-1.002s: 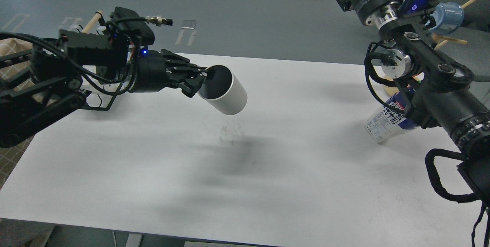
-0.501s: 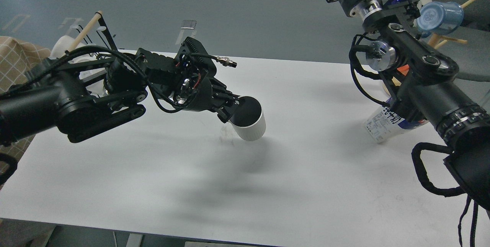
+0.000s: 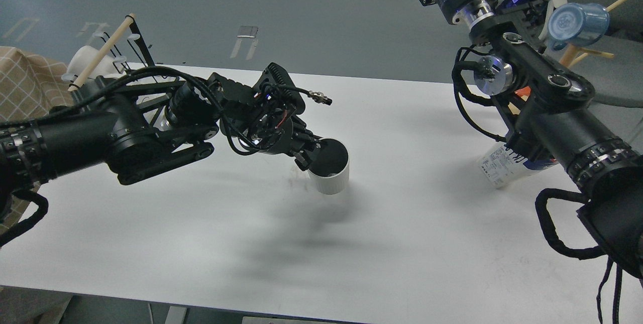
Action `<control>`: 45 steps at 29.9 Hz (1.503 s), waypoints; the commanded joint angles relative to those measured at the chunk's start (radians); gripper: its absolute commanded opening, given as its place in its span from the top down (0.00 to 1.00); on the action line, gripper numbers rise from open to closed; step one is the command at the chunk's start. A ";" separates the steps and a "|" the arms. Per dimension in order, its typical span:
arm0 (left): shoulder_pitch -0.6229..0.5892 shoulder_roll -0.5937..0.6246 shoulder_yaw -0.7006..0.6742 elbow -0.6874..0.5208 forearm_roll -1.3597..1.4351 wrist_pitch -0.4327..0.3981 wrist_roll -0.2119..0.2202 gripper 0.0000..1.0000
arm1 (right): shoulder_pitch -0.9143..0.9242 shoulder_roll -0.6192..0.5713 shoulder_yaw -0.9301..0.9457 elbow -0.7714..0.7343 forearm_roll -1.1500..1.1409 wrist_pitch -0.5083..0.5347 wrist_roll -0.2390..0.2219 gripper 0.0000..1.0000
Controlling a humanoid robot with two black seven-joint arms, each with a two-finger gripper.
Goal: Place cup and milk with both arms
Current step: 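Lift the mug and carry it toward the table center, then lower the mug upright onto the table and release it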
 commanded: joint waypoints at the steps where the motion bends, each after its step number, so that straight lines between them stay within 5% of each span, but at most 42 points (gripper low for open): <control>1: 0.003 -0.016 0.010 0.005 -0.003 0.000 0.000 1.00 | -0.003 0.004 0.000 0.000 0.000 0.000 0.000 0.00; 35: 0.009 -0.123 0.030 0.150 -0.006 0.000 0.001 1.00 | -0.017 0.001 -0.002 0.003 0.000 0.000 0.000 0.00; 36: 0.009 -0.123 0.030 0.150 -0.008 0.000 0.000 0.97 | -0.017 0.001 -0.002 0.003 0.000 0.000 0.000 0.00; 38: 0.010 -0.123 0.030 0.151 -0.008 0.000 0.000 0.74 | -0.017 0.001 -0.002 0.003 0.000 0.000 0.000 0.00; 45: 0.007 -0.123 0.028 0.150 -0.009 0.000 -0.005 0.47 | -0.023 0.001 0.000 0.004 0.000 0.000 0.000 0.00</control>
